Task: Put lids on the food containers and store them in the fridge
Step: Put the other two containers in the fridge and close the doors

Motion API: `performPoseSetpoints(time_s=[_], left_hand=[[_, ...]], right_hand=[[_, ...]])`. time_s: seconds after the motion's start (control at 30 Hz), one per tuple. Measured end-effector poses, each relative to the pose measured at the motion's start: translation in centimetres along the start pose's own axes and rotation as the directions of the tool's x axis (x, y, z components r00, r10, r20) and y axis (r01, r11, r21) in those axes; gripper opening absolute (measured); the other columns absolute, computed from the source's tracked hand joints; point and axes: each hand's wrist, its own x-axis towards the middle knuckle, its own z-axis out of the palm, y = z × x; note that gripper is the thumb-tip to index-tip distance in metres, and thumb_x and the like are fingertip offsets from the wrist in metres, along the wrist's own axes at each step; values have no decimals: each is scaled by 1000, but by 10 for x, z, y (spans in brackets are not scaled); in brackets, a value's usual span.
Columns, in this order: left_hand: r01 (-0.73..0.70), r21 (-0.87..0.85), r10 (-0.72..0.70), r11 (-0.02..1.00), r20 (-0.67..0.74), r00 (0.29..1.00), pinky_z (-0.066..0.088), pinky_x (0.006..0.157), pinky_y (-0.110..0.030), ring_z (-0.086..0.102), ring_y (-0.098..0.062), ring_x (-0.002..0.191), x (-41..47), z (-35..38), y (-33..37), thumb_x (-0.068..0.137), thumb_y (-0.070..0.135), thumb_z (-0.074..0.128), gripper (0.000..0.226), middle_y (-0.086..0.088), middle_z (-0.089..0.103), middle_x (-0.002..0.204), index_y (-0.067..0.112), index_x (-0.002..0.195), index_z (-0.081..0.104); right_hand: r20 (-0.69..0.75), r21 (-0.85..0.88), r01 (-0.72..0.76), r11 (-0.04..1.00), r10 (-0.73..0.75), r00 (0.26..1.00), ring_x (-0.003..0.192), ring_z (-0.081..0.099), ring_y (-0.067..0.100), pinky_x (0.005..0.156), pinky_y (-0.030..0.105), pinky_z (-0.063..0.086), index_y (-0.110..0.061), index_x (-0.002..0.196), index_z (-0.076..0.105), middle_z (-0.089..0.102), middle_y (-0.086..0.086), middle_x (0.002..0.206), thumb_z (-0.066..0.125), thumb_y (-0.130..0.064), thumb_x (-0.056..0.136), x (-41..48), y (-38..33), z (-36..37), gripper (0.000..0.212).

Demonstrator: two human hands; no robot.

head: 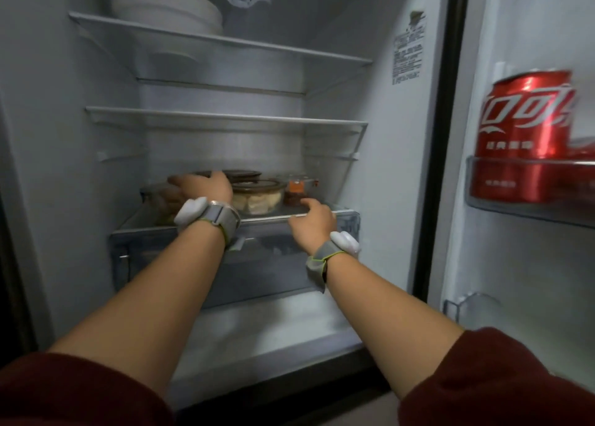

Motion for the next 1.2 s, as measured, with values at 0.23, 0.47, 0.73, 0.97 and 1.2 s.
performPoseSetpoints(time_s=[0.23, 0.47, 0.73, 0.97, 1.2], left_hand=[[-86, -102, 86, 991, -8, 996, 23, 114, -46, 25, -38, 138, -85, -41, -7, 79, 27, 54, 72, -18, 21, 153, 7, 142, 26], [-178, 32, 178, 984, -4, 984, 32, 109, -49, 34, -41, 132, -168, -109, -66, 80, 25, 58, 60, -21, 36, 145, 3, 133, 42], [-409, 752, 510, 517, 113, 853, 26, 102, -53, 35, -43, 123, -215, -212, -130, 76, 24, 63, 50, -26, 39, 137, 6, 122, 51], [-343, 867, 419, 360, 178, 890, 39, 81, -47, 46, -45, 101, -229, -265, -156, 65, 14, 70, 32, -33, 50, 111, -3, 90, 60], [-358, 851, 367, 383, 215, 905, 34, 94, -49, 40, -47, 111, -234, -248, -151, 70, 8, 62, 26, -30, 44, 117, -2, 93, 59]], right_hand=[[-20, 29, 51, 998, -51, 999, 123, 51, 31, 102, 33, 40, -17, 132, 54, 54, 14, 134, 58, -19, 85, -53, 18, -76, 47], [208, -188, 261, 947, -221, 953, 124, 48, 33, 101, 40, 43, -17, 136, 48, 45, 12, 139, 57, -26, 88, -141, 53, -150, 50], [447, -618, 383, 687, -93, 889, 98, 59, 32, 73, 32, 45, -11, 118, 55, 58, 16, 122, 48, -21, 90, -201, 86, -199, 30], [329, -776, 342, 530, -124, 936, 109, 46, 34, 89, 40, 36, -21, 112, 62, 48, 17, 125, 49, -37, 86, -245, 89, -181, 33], [298, -765, 187, 617, 80, 951, 121, 36, 39, 102, 44, 26, -24, 118, 61, 35, 23, 140, 52, -42, 81, -249, 52, -157, 42]])
